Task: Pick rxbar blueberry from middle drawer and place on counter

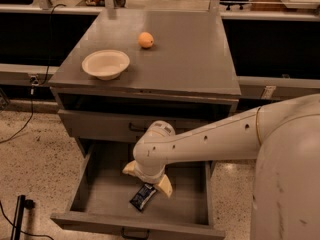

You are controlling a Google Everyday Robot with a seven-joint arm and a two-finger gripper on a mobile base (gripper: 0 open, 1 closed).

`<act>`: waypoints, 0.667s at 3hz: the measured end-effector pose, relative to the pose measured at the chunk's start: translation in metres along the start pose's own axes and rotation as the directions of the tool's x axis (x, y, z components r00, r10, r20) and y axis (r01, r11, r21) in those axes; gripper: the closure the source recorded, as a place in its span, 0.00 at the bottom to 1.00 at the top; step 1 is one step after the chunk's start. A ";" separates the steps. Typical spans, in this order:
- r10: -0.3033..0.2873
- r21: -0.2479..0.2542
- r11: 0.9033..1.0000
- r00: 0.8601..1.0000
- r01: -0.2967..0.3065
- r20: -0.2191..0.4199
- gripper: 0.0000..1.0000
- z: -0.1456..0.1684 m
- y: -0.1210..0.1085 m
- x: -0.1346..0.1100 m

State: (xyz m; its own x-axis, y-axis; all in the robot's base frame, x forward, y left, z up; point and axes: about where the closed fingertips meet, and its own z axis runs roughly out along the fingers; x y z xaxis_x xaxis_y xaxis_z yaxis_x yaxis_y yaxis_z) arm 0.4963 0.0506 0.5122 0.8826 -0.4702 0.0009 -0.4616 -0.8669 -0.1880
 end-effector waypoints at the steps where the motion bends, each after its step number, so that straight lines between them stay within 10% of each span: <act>1: 0.007 -0.048 0.999 1.000 -0.007 -0.008 0.00 0.025 0.002 0.003; 2: 0.057 -0.079 0.995 0.997 -0.062 -0.055 0.00 0.057 0.007 0.017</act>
Offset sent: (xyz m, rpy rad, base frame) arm 0.0343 -0.0104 -0.0914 -0.1324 -0.0229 -0.1394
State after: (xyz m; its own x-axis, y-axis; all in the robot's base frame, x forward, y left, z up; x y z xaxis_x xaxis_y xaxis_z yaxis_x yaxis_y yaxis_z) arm 0.5134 0.0456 0.4545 0.8483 -0.5276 0.0442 -0.5208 -0.8466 -0.1094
